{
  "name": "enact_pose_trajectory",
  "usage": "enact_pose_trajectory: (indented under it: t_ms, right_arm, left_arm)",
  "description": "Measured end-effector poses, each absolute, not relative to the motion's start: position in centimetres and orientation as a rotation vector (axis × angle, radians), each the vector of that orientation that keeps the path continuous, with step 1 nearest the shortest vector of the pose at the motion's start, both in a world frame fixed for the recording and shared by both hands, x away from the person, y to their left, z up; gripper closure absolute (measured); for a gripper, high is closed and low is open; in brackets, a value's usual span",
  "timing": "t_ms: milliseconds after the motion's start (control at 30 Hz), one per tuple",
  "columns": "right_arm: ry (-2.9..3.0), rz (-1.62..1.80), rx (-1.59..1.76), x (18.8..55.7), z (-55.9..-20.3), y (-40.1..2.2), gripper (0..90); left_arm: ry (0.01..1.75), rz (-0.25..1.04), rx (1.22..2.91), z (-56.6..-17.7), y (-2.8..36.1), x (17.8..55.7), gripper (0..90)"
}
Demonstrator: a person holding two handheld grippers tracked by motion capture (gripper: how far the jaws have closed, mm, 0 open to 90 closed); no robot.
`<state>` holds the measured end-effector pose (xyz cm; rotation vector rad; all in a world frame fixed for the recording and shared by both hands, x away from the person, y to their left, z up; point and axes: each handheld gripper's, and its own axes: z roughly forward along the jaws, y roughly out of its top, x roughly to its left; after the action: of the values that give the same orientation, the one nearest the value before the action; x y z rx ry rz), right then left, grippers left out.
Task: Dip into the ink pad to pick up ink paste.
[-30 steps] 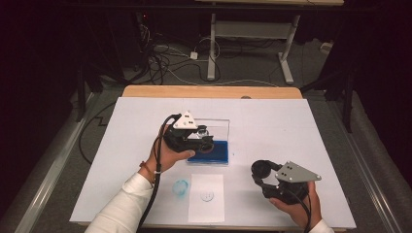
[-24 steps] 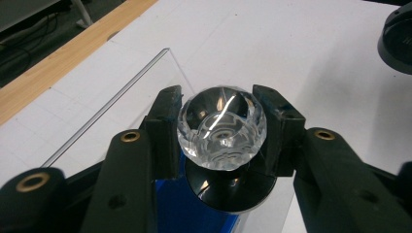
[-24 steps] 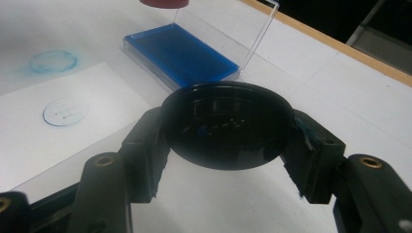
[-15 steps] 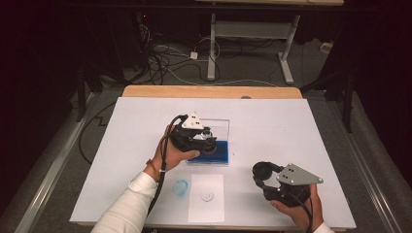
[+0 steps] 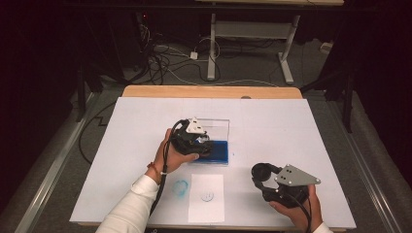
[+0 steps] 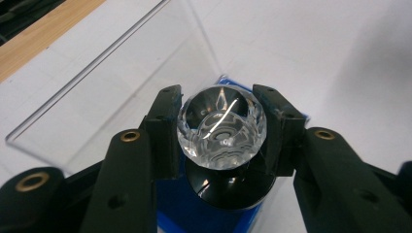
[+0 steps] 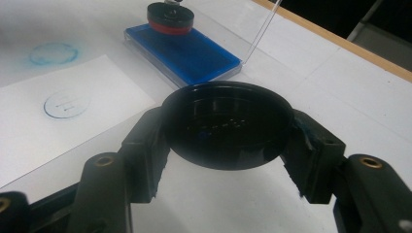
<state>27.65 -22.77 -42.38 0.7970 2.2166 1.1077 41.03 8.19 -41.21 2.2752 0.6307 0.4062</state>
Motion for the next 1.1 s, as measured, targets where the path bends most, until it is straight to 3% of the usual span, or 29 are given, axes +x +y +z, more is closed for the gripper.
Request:
enact_pose_trajectory:
  t_ms: [567,1100]
  right_arm:
    - [2.234,1.092,0.804,27.8,-42.5,-22.7,38.8]
    - [2.26,1.092,0.821,27.9,-42.7,-22.8,38.7]
  left_arm:
    - [0.711,0.376,2.25,-43.2,9.5,41.5,55.0]
    - [0.681,0.371,2.252,-43.7,9.8,41.2,54.7]
